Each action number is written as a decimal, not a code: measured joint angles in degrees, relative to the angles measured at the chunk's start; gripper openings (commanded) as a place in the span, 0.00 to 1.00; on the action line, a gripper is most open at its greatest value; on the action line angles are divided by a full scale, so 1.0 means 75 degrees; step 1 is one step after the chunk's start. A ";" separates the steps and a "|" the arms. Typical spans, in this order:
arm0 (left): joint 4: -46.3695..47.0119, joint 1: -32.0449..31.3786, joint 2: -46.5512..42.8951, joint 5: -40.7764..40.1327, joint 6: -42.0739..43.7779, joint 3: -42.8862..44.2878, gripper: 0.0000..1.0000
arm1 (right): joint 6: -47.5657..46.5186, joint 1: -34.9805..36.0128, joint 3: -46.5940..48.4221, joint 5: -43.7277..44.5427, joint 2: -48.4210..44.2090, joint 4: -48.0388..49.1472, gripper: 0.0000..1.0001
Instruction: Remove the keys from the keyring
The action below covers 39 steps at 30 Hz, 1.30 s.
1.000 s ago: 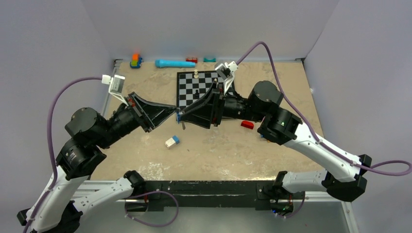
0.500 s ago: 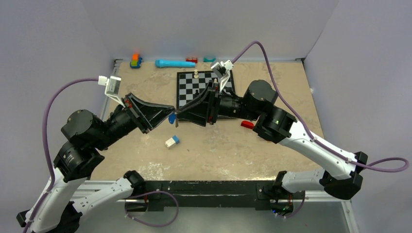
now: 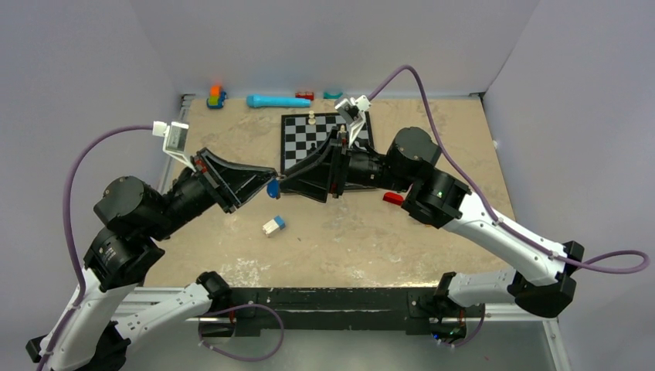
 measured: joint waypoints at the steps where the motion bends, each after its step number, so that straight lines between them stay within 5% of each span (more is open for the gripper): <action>1: 0.0012 0.0000 0.0000 0.0000 0.0000 0.0000 0.00 | 0.0000 0.0000 0.0000 0.0003 0.0009 0.0000 0.52; 9: 0.0105 0.0000 0.0000 0.0003 -0.0073 0.0000 0.00 | 0.0000 0.0000 0.0000 0.0119 0.0038 0.0000 0.50; 26: 0.0259 0.0000 0.0000 -0.0006 -0.0192 0.0000 0.00 | 0.0058 0.0000 0.0000 -0.0073 0.0245 0.0175 0.03; 30: 0.0256 0.0000 0.0000 -0.0085 -0.0189 0.0000 0.00 | 0.0061 0.0000 0.0000 -0.0082 0.0245 0.0213 0.00; 32: 0.0233 0.0000 0.0000 -0.0128 -0.0187 0.0000 0.14 | 0.0061 0.0000 0.0000 -0.0079 0.0239 0.0201 0.00; 35: 0.0023 0.0000 0.0026 -0.0216 -0.0073 0.0061 0.60 | 0.0052 0.0000 0.0000 -0.0067 0.0213 0.0166 0.00; 39: -0.0414 0.0000 0.0178 -0.0236 0.0117 0.0358 0.77 | 0.0009 0.0000 0.0000 -0.0064 0.0128 0.0082 0.00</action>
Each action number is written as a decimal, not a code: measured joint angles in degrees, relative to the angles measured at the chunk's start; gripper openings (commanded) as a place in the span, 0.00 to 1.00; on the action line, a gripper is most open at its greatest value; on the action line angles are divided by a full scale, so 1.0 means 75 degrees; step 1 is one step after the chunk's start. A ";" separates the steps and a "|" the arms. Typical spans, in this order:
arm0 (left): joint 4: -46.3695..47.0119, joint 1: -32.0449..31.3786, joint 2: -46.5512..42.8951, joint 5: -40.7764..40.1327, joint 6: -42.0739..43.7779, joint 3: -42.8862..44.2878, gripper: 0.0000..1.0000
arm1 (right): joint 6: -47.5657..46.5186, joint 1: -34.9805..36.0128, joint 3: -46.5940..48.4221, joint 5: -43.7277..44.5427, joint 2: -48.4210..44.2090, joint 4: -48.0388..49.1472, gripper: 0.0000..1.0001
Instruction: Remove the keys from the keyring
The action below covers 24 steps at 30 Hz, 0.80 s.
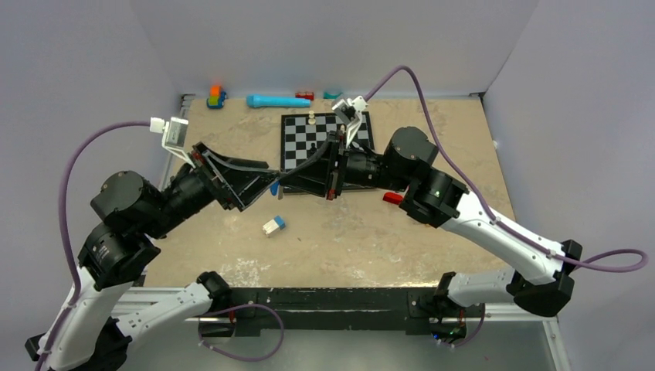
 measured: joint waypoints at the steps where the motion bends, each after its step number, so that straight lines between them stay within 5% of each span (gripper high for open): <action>1: -0.0152 0.0000 0.0050 -0.0017 0.0073 0.0122 0.76 | -0.0017 0.0000 0.0000 0.0003 -0.0035 -0.0076 0.00; 9: -0.1483 0.0000 0.0568 0.0198 0.1166 0.1664 0.61 | -0.0216 0.0000 0.0006 0.0000 -0.0233 -0.0711 0.00; 16: -0.2751 0.0000 0.1821 0.1093 0.2585 0.3410 0.60 | -0.0367 0.0000 0.0332 -0.0003 -0.0020 -0.1416 0.00; 24: -0.3829 0.0000 0.2410 0.1311 0.3445 0.3742 0.53 | -0.0463 0.0000 0.0405 -0.0006 -0.0020 -0.1848 0.00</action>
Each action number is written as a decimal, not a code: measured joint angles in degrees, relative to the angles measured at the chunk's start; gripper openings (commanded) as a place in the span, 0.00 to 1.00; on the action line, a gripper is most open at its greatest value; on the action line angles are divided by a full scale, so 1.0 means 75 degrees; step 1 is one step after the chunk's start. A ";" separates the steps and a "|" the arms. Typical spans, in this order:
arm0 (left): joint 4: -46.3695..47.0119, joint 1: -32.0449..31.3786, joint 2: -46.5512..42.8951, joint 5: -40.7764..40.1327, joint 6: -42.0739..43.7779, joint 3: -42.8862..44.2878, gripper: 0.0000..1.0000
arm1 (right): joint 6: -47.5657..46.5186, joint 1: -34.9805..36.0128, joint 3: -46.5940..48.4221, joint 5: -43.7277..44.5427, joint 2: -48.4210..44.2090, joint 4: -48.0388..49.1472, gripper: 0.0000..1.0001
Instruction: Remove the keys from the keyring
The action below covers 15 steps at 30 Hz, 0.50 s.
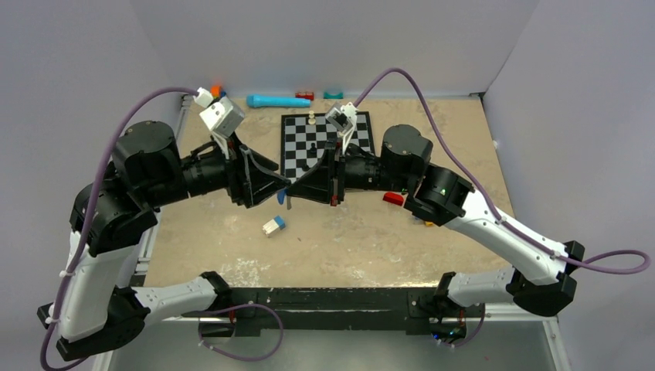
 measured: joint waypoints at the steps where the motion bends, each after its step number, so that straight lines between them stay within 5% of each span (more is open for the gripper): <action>1: -0.0038 0.0000 0.0038 0.0058 0.0041 -0.0003 0.51 | -0.0012 0.0000 0.0026 -0.0003 0.0003 -0.0035 0.00; 15: -0.0219 0.0000 0.0105 0.0420 0.0294 -0.0085 0.27 | -0.0017 0.0000 0.0093 -0.0003 0.0009 -0.0137 0.00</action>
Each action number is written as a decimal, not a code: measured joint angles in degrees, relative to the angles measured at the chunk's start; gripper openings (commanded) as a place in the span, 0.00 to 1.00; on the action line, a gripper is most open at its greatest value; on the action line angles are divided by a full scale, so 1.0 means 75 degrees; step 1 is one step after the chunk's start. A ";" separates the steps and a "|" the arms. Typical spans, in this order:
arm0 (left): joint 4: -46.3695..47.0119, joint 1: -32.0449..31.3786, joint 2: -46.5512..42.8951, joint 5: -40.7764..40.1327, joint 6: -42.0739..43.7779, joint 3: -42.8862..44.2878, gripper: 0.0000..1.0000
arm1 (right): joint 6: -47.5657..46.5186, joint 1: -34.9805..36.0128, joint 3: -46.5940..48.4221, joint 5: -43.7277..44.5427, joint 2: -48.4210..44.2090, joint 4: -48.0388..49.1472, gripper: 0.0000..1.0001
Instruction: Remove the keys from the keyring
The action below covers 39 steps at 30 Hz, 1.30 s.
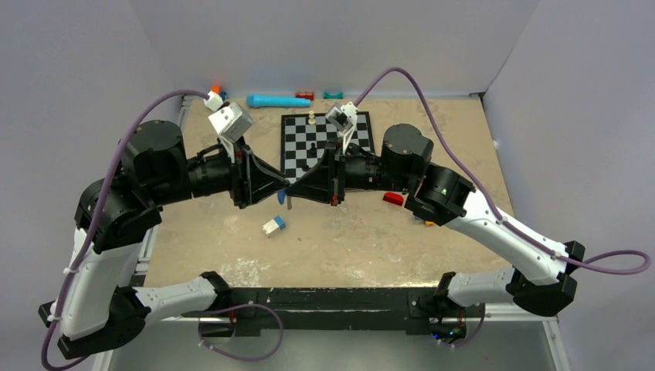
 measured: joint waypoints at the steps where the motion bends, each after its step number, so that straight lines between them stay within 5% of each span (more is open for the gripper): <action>1: -0.0003 0.0000 -0.0006 0.0003 0.0003 -0.0012 0.27 | 0.0003 0.0000 0.0009 -0.0003 0.0003 0.0003 0.00; 5: -0.0006 0.0000 -0.0073 0.0038 0.0017 -0.0134 0.24 | 0.0000 -0.0003 0.0067 -0.0009 0.0015 -0.0012 0.00; 10: 0.0079 0.0006 -0.0119 0.0070 -0.0012 -0.0256 0.00 | 0.0003 0.0000 0.0076 -0.0058 0.0029 -0.0067 0.00; 12: 0.0152 0.0003 -0.0154 0.0076 -0.0052 -0.0303 0.00 | 0.0003 0.0000 0.0076 -0.0085 0.0041 -0.0079 0.00; 17: 0.0434 0.0000 -0.0335 0.0111 -0.0154 -0.0542 0.00 | 0.0055 0.0000 0.0076 -0.0137 0.0044 -0.0073 0.37; 19: 0.0542 0.0000 -0.0431 0.0122 -0.0271 -0.0708 0.00 | 0.0058 0.0000 0.0079 -0.0125 0.0041 0.0038 0.42; 23: 0.0886 0.0000 -0.0653 0.0154 -0.0560 -0.1090 0.00 | 0.0137 0.0000 0.0052 -0.0105 0.0003 0.0379 0.41; 31: 0.1533 0.0000 -0.0976 0.0204 -0.1102 -0.1513 0.00 | 0.0227 0.0000 0.0003 0.0003 -0.0210 0.0860 0.22; 39: 0.2270 0.0000 -0.1300 0.0119 -0.1687 -0.1979 0.00 | 0.0323 0.0000 -0.0271 0.0009 -0.0326 0.1081 0.21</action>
